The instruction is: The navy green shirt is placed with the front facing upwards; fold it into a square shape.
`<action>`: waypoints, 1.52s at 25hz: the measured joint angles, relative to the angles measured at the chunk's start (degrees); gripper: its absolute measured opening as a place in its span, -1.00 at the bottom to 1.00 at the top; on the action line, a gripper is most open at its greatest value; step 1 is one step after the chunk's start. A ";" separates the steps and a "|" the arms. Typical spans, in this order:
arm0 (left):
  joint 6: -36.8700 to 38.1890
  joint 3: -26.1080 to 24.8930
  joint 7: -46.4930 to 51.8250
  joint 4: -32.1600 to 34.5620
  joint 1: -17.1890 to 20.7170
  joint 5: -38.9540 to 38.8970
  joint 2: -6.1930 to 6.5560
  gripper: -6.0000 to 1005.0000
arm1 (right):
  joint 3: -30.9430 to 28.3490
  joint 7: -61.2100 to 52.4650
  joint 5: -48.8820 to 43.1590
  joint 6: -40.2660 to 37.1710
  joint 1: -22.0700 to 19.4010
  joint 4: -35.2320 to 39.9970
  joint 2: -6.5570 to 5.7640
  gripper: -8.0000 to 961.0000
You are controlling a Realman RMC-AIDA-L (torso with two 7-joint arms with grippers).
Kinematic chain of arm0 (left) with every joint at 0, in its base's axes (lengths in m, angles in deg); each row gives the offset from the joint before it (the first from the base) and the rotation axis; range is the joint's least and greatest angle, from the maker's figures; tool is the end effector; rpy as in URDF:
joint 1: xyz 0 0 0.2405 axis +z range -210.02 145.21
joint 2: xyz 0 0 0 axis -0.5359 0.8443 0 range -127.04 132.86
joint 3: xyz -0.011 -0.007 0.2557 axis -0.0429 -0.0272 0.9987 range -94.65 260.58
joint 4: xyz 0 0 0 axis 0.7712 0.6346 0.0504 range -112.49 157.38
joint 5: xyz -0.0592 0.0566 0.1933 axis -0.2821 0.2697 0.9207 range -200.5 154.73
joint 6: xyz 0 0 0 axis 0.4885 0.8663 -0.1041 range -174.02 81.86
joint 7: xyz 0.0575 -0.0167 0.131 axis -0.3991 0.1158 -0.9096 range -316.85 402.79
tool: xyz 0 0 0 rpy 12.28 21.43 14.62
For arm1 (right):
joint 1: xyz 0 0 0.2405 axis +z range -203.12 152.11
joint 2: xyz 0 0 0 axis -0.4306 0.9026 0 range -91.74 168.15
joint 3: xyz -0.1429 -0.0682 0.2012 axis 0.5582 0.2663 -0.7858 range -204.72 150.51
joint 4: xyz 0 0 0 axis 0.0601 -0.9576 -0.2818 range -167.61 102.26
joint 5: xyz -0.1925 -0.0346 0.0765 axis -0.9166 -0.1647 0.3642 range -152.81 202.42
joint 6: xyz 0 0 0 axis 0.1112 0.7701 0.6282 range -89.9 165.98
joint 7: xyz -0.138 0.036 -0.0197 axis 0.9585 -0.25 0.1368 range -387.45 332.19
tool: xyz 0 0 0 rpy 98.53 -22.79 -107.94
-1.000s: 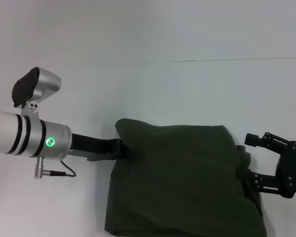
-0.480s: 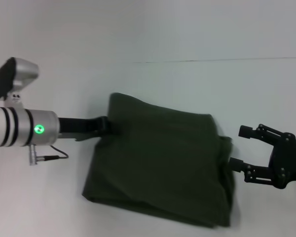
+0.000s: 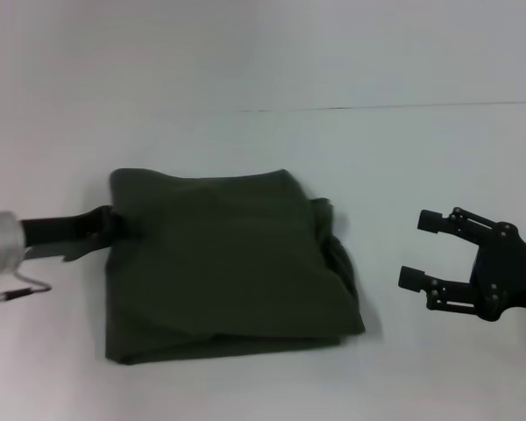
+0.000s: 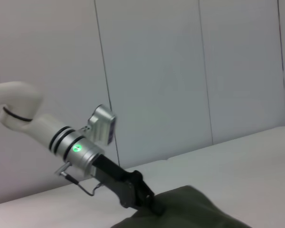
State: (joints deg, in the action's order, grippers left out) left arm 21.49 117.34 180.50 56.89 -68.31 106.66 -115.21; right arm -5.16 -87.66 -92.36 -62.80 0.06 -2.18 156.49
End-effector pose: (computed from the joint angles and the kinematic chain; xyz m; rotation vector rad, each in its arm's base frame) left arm -0.3000 0.3776 0.0013 -1.9736 -1.8690 -0.5529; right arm 0.2929 0.2849 0.0179 -2.5746 0.4319 0.9377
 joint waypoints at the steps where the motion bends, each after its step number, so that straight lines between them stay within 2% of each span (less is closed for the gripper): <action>1: 0.83 -1.54 -0.13 0.07 0.70 0.24 0.01 -0.90 | 0.10 0.00 0.00 0.11 0.13 0.00 0.00 0.96; 5: 3.50 -4.00 -1.41 0.19 2.10 0.11 -0.15 -0.91 | 0.28 0.00 -0.05 0.87 0.63 0.00 0.01 0.96; 11: 6.49 -4.33 -6.83 0.28 2.32 -0.98 -0.50 -0.67 | 0.32 0.00 -0.22 1.89 1.05 -0.02 0.27 0.96; 16: 5.72 -6.57 -10.67 0.29 2.70 -2.39 -0.58 -0.26 | 0.50 0.00 -0.25 3.21 1.12 -0.09 0.72 0.95; 22: 8.95 -8.93 -19.70 5.75 4.19 -2.89 -0.50 0.00 | 0.60 0.24 -0.01 5.06 1.66 -0.18 1.24 0.96; 26: 14.02 -11.39 -33.49 11.81 7.04 -8.28 -1.68 0.17 | 0.62 0.53 1.56 7.55 2.62 -1.00 1.58 0.96; 29: 18.66 -11.54 -45.92 15.24 9.76 -12.63 -3.42 0.40 | 0.89 0.82 2.96 8.55 3.64 -2.83 1.59 0.96; 32: 23.52 -10.96 -55.11 16.93 11.80 -13.64 -5.18 0.67 | 0.99 2.90 3.13 8.90 4.21 -5.20 1.65 0.96; 33: 25.31 -10.92 -58.29 16.95 12.51 -13.69 -5.57 0.71 | 1.01 4.35 3.06 8.99 4.21 -6.27 1.71 0.96; 38: 30.05 -10.92 -66.69 14.29 15.75 -13.50 -6.07 0.89 | 2.11 11.45 2.63 11.00 2.38 -11.48 1.67 0.96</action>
State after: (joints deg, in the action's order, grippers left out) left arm 51.54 106.42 113.81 71.18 -52.55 93.15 -121.28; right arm -3.05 -76.21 -89.73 -51.80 2.44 -13.66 158.16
